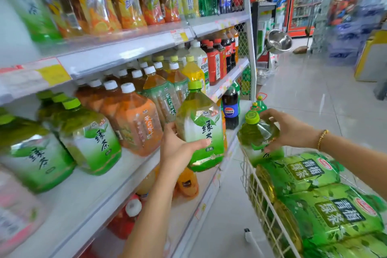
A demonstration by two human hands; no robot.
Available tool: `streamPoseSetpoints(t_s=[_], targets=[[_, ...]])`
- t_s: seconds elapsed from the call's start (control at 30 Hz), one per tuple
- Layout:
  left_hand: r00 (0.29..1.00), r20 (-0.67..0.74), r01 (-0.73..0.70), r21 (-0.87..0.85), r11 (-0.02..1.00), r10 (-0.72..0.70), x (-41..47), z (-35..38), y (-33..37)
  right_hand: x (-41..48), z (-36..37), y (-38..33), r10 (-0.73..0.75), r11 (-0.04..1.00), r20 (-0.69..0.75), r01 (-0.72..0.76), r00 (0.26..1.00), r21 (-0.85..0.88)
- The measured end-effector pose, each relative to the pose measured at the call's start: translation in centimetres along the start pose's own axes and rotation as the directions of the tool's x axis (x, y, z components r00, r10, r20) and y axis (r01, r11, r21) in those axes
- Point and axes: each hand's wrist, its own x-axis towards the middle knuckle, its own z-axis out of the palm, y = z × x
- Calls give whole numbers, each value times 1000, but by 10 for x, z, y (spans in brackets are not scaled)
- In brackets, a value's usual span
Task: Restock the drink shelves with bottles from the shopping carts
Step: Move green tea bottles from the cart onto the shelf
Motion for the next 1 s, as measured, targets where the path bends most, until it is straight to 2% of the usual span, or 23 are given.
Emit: streamPoseSetpoints(t_s=[0.1, 0.2, 0.27, 0.4, 0.63, 0.73, 0.8, 0.9, 1.0], targets=[[988, -101, -110, 60, 992, 116, -21, -37, 15, 0, -22, -31, -96, 995, -60, 97, 994, 11], [951, -237, -184, 84, 979, 199, -37, -70, 22, -1, -43, -77, -143, 959, -165, 178, 976, 219], [918, -326, -201, 105, 974, 225, -46, -91, 22, -1, -47, -111, -200, 905, -202, 260, 959, 336], [814, -498, -244, 174, 954, 299, -65, -128, 19, 4, -22, -176, -336, 817, -194, 388, 922, 427], [675, -689, -83, 286, 955, 265, -89, -192, -11, 7, 43, -254, -487, 723, -68, 446, 871, 528], [642, -719, -1, 348, 938, 267, -94, -200, -24, 16, 69, -268, -482, 739, -55, 440, 874, 511], [596, -761, 30, 342, 939, 258, -94, -202, -34, 20, 81, -280, -484, 758, -65, 456, 872, 468], [505, -832, 8, 271, 963, 230, -83, -201, -42, 28, 94, -294, -467, 780, -115, 470, 877, 412], [481, -844, 23, 283, 959, 238, -70, -192, -50, 36, 107, -304, -439, 809, -129, 454, 889, 373]])
